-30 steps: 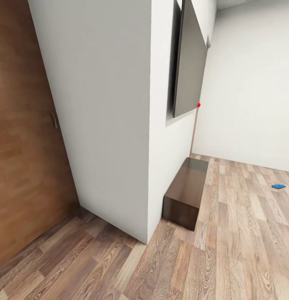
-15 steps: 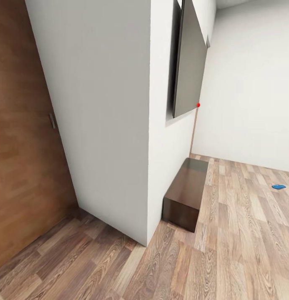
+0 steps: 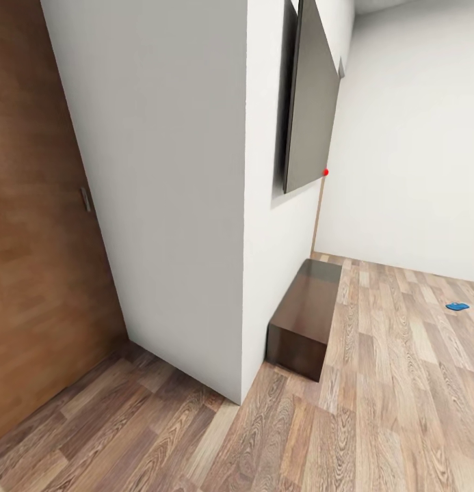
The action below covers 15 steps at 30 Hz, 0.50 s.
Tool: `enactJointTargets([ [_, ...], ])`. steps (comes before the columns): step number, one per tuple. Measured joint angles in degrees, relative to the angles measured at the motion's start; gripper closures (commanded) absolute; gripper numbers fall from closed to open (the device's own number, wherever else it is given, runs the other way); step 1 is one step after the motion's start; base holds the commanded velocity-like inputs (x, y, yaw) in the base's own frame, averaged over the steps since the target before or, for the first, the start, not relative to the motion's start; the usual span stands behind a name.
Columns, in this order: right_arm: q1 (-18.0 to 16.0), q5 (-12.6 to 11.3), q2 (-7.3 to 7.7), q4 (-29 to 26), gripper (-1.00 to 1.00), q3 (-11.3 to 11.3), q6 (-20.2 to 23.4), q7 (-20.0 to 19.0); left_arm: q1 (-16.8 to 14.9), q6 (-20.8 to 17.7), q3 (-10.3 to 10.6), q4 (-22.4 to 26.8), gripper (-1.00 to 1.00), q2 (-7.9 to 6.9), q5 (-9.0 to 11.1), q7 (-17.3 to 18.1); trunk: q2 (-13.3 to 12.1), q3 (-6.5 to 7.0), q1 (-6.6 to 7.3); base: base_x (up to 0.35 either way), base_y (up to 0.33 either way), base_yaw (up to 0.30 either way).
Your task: In the bedroom, move the book from the bed onto either nightstand, and place the two sandals side by side next to the bed.
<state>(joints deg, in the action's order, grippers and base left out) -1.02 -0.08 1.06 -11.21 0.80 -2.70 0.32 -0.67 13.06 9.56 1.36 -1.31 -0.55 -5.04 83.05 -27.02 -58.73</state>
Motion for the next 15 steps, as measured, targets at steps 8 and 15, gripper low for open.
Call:
enactJointTargets([
  [8,0.0,0.0,0.0,0.0,-1.0,0.0,0.0,0.0,0.0,0.01,0.0,0.0,-1.0,-0.01,0.0,0.0,0.0,0.0,0.0,0.002,0.0,0.0],
  [15,0.0,0.0,0.0,-0.01,-1.0,0.0,0.0,0.0,0.0,-0.01,0.0,-0.01,-1.0,-0.01,0.0,0.0,0.0,0.0,0.0,0.0,0.0,-0.044],
])
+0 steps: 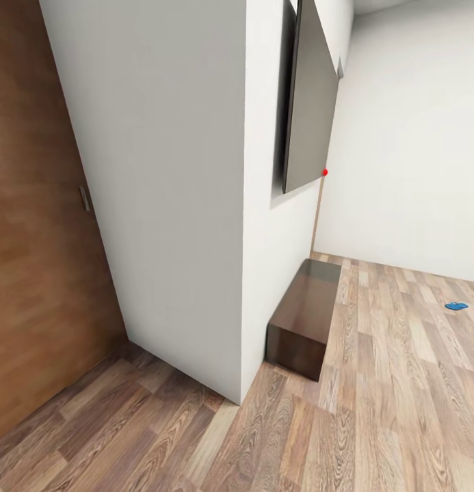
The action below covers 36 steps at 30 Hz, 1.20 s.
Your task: In the bedroom, move the book from the bed onto either nightstand, and place the two sandals side by side next to the bed.
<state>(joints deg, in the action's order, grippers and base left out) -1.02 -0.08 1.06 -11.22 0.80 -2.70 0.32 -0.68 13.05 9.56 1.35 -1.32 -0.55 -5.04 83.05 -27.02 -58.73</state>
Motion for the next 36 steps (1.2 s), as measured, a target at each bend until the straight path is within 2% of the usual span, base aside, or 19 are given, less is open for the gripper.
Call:
enactJointTargets([
  [13,0.0,0.0,0.0,0.01,-1.0,0.0,0.0,0.0,0.0,0.0,0.0,0.0,-1.0,0.0,0.0,0.0,0.0,0.0,0.0,0.0,0.0,-0.145],
  [36,0.0,0.0,0.03,-0.18,-1.0,0.04,0.0,0.0,0.0,-0.01,0.03,0.01,-1.0,0.0,0.0,0.0,0.0,0.0,0.0,0.0,0.0,-0.016],
])
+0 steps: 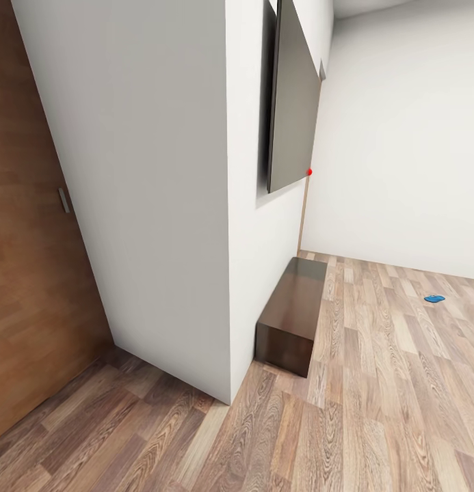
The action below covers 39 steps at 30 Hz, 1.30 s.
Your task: In the bedroom, move the book from the bed onto either nightstand, and place the two sandals side by side next to the bed.
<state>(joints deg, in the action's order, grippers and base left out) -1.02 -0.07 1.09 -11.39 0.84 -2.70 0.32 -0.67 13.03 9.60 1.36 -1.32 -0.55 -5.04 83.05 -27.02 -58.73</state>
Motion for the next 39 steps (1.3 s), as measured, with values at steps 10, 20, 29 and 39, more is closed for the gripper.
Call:
enactJointTargets([
  [10,-0.2,0.01,0.16,-1.47,-1.0,0.05,0.03,0.0,0.0,0.02,0.01,0.0,-1.0,0.0,0.0,0.0,0.0,0.0,0.0,0.0,0.0,0.0],
  [20,-2.0,-0.04,0.16,-2.61,-1.0,0.11,0.08,0.0,-0.02,0.05,0.03,0.04,-1.0,-0.06,0.0,0.0,0.0,0.0,0.0,0.0,0.0,0.0],
  [29,-4.58,-0.09,0.15,-2.82,-1.0,0.12,0.1,0.0,-0.04,0.91,-0.07,0.08,-1.0,-0.08,0.0,0.01,0.0,0.0,0.0,0.0,0.0,0.0],
  [39,-7.56,-0.1,-0.37,-2.71,-1.0,-0.07,0.31,-0.24,-0.01,1.73,-0.06,0.09,-1.0,-0.09,0.0,0.02,0.0,0.0,0.0,0.0,0.0,0.0],
])
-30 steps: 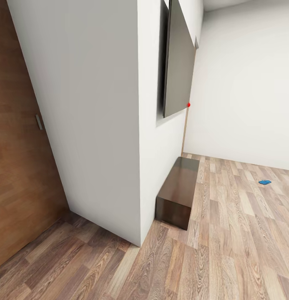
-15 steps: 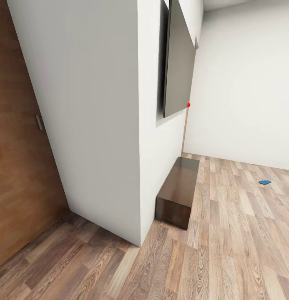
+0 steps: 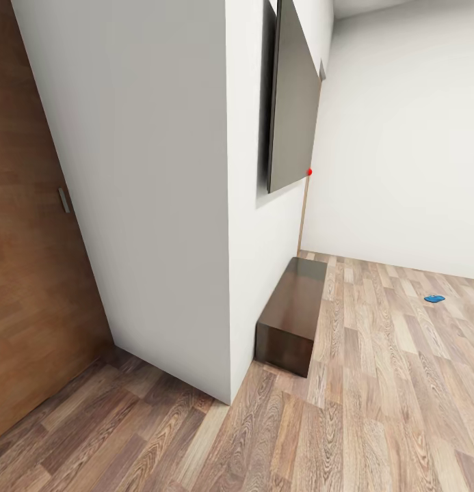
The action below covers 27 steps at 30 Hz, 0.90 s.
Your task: In the bedroom, move the book from the bed onto either nightstand, and place the two sandals side by side next to the bed.
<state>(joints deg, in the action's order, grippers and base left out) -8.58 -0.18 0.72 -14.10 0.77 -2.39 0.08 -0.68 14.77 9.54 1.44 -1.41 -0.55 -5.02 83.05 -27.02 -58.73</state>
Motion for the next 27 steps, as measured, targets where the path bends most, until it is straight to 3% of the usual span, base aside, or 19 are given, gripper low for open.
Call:
enactJointTargets([
  [27,-0.74,0.41,-0.2,0.66,-1.0,-0.58,-0.24,-0.39,0.0,0.18,0.11,0.0,-1.0,0.0,0.0,0.02,0.0,0.0,0.0,0.0,0.0,0.0],
])
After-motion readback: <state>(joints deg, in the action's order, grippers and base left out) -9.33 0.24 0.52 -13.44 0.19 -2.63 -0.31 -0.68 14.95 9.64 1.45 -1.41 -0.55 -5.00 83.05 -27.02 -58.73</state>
